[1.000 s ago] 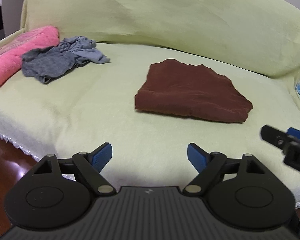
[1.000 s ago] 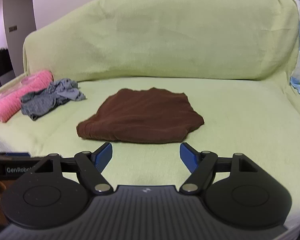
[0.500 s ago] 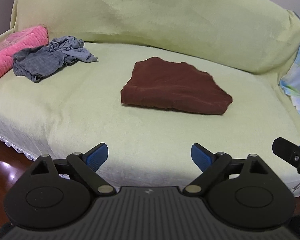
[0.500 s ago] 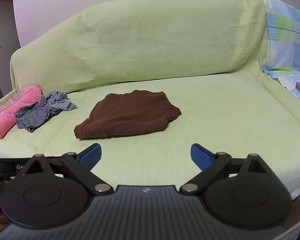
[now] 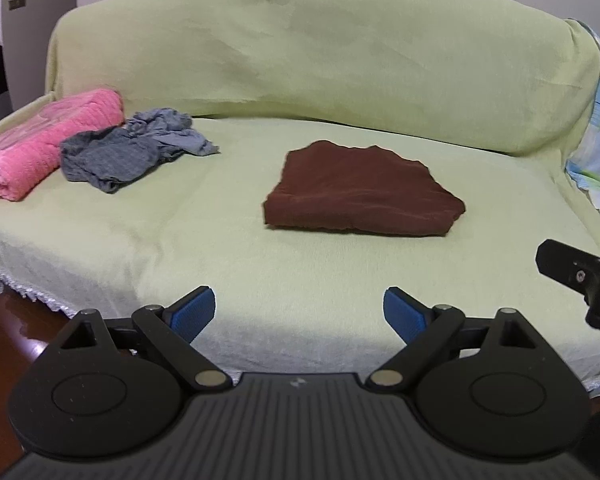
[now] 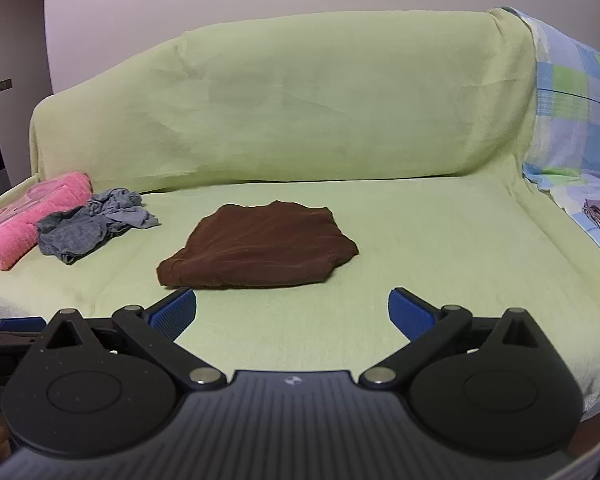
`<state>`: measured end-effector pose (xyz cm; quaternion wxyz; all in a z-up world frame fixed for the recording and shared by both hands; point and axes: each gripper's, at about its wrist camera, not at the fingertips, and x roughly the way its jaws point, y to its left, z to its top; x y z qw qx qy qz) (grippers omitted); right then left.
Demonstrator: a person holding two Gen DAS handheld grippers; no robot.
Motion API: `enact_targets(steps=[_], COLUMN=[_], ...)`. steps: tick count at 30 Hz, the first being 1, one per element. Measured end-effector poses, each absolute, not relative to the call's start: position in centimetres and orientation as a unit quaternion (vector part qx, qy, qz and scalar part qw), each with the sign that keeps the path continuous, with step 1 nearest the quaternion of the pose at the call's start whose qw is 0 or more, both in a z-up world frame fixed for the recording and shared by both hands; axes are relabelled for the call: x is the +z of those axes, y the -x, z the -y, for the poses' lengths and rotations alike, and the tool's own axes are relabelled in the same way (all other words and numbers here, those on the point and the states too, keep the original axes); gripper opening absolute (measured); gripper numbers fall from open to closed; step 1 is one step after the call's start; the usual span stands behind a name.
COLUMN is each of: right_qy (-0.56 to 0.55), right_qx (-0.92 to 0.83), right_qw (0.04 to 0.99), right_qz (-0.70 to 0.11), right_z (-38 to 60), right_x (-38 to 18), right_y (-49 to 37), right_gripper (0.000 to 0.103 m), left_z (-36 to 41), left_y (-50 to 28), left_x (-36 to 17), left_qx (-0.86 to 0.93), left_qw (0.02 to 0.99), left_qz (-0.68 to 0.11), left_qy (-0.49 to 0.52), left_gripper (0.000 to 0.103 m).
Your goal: Fold clothes
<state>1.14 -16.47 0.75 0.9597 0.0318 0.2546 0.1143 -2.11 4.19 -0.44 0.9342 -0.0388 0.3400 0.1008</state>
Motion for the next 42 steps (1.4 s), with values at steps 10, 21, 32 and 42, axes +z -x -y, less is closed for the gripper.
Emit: enact_targets(steps=[10, 21, 32, 42], right_qy=[0.005, -0.015, -0.014, -0.019], right_qx=[0.137, 0.107, 0.111, 0.111], right_qw=[0.961, 0.956, 0.954, 0.952], right_qz=[-0.242, -0.273, -0.277, -0.284], right_z=[15.2, 15.8, 16.3, 16.8], right_x=[1.5, 0.7, 0.2, -0.3], right_y=[0.3, 0.4, 0.2, -0.1], right_gripper=[0.101, 0.101, 0.101, 0.101], left_z=[-5.0, -4.4, -3.4, -3.1], left_y=[4.2, 4.4, 4.0, 3.9], left_x=[0.4, 0.1, 0.2, 0.3], left_qx=[0.104, 0.078, 0.07, 0.077], left_qw=[0.94, 0.941, 0.939, 0.945], left_qz=[-0.324, -0.327, -0.334, -0.318], left_qy=[0.037, 0.036, 0.033, 0.019], left_gripper=[0.093, 0.093, 0.093, 0.101])
